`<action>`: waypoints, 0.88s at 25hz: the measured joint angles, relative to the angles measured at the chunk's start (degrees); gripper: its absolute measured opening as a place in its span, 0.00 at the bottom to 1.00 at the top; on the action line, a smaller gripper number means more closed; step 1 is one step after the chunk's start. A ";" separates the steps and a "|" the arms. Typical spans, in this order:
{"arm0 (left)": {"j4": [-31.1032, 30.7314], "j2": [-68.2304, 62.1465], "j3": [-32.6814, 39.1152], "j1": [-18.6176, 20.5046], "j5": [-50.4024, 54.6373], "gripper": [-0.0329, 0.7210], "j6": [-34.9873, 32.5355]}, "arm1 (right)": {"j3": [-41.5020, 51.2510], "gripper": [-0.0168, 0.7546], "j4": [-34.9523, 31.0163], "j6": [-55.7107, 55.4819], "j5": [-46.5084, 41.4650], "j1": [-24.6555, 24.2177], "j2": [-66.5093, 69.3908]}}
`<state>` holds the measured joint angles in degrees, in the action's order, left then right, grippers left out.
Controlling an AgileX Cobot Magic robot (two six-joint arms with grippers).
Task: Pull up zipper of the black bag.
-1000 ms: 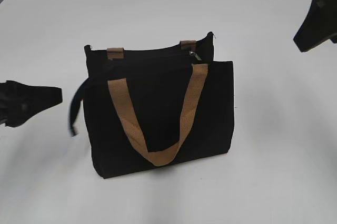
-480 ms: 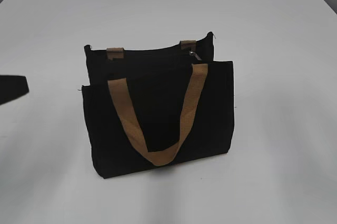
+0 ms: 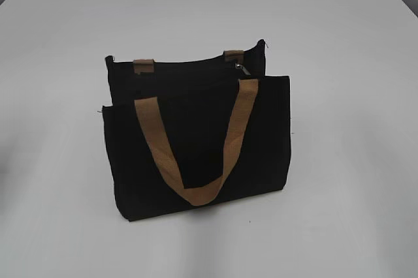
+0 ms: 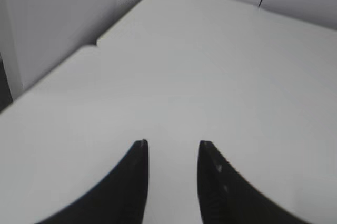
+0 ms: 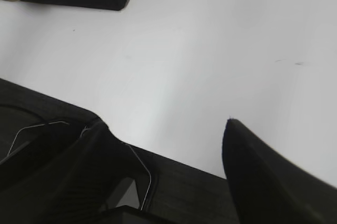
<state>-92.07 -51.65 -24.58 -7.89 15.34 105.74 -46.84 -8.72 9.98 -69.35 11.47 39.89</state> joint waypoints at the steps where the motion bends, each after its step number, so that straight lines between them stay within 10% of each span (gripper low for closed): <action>1: 4.86 -1.63 0.00 0.14 -1.97 0.36 -3.95 | 0.04 0.69 1.04 -0.73 -0.10 0.00 -1.16; 7: 21.97 -8.51 0.00 -6.18 -17.28 0.36 -18.10 | 0.11 0.69 6.10 -4.61 -0.39 0.00 -8.21; 13: 33.45 -14.74 0.00 -10.87 -0.75 0.36 -23.67 | 0.11 0.69 7.03 -7.06 -0.57 0.00 -14.52; 22: 82.55 -11.18 -4.42 -21.73 11.09 0.36 -79.72 | 0.17 0.69 7.19 -7.77 -0.63 0.00 -16.89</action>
<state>-9.52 -62.83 -28.99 -29.61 26.43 26.02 -46.67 -1.53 2.22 -69.98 11.47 23.00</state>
